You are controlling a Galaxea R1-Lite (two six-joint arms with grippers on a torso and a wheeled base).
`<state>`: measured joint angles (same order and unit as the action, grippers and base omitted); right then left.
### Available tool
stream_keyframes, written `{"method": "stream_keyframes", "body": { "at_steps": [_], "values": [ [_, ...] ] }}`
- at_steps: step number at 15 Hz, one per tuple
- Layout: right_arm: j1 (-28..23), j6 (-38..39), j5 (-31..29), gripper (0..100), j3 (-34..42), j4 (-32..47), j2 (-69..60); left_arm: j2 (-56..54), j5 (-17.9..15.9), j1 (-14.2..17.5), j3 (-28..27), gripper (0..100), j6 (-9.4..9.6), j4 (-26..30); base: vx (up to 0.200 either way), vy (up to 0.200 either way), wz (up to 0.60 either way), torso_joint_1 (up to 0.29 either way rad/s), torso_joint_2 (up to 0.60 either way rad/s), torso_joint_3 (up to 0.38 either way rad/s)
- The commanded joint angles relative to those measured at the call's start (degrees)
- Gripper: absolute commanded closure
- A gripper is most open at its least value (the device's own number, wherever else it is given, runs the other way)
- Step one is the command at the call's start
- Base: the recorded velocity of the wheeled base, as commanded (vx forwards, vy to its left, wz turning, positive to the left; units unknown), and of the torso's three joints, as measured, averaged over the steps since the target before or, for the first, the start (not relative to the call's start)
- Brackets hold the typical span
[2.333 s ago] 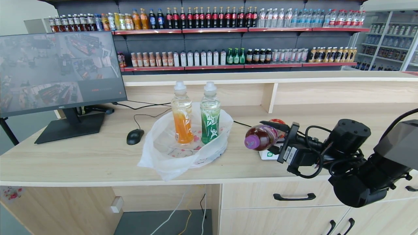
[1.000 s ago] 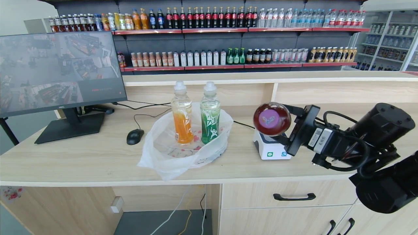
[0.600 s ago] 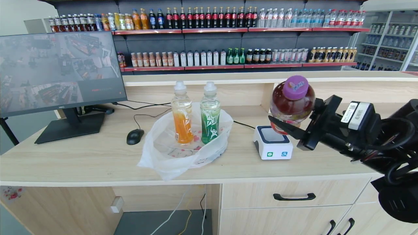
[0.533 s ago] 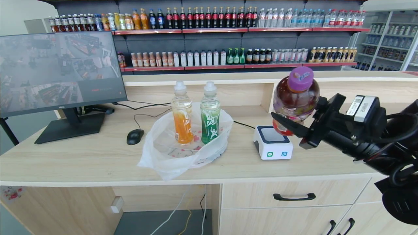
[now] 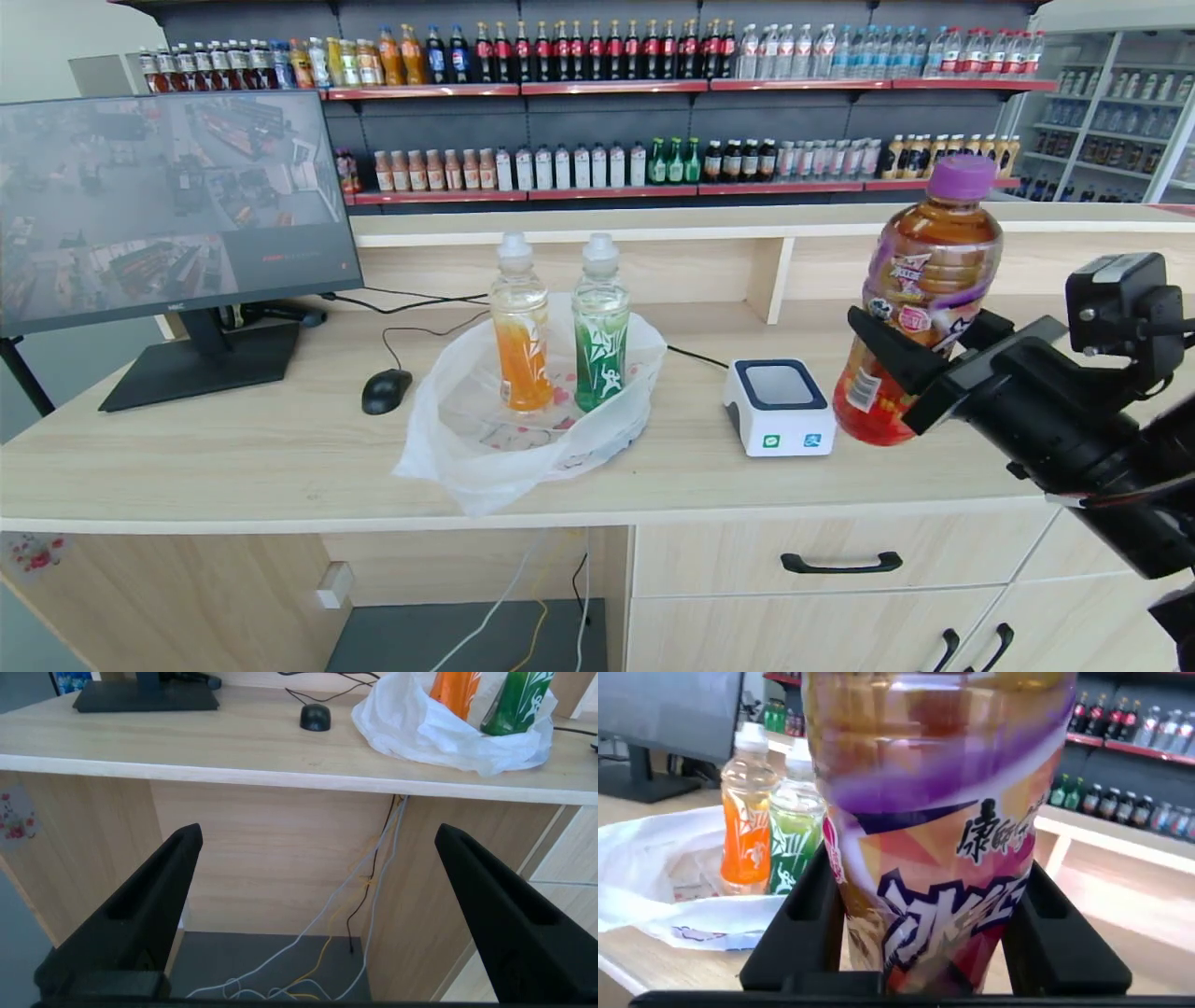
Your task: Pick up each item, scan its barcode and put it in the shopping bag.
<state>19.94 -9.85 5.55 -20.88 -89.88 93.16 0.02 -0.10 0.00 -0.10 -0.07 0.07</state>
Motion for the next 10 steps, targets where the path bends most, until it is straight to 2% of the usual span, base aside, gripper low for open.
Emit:
{"method": "stream_keyframes", "body": {
  "at_steps": [1,2,7,10],
  "values": [
    [2.3,1.3,-2.7,100,3.7,-0.1,-0.5,0.0,0.0,0.0,0.0,0,-0.01,0.0,0.0,0.0,0.0,0.0,0.0,0.0],
    [2.8,2.8,-5.4,100,3.6,-0.1,-0.5,0.0,0.0,0.0,0.0,0,-0.1,0.0,0.0,0.0,0.0,0.0,0.0,0.0],
    [2.8,2.9,-5.5,100,4.2,-0.1,-0.8,0.0,0.0,0.0,0.0,0,-0.01,0.0,0.0,0.0,0.0,0.0,0.0,0.0],
    [2.8,2.9,-5.5,100,4.1,-0.1,-0.7,0.0,0.0,0.0,0.0,0,-0.01,0.0,0.0,0.2,0.0,-0.001,0.01,0.001]
  ]
}}
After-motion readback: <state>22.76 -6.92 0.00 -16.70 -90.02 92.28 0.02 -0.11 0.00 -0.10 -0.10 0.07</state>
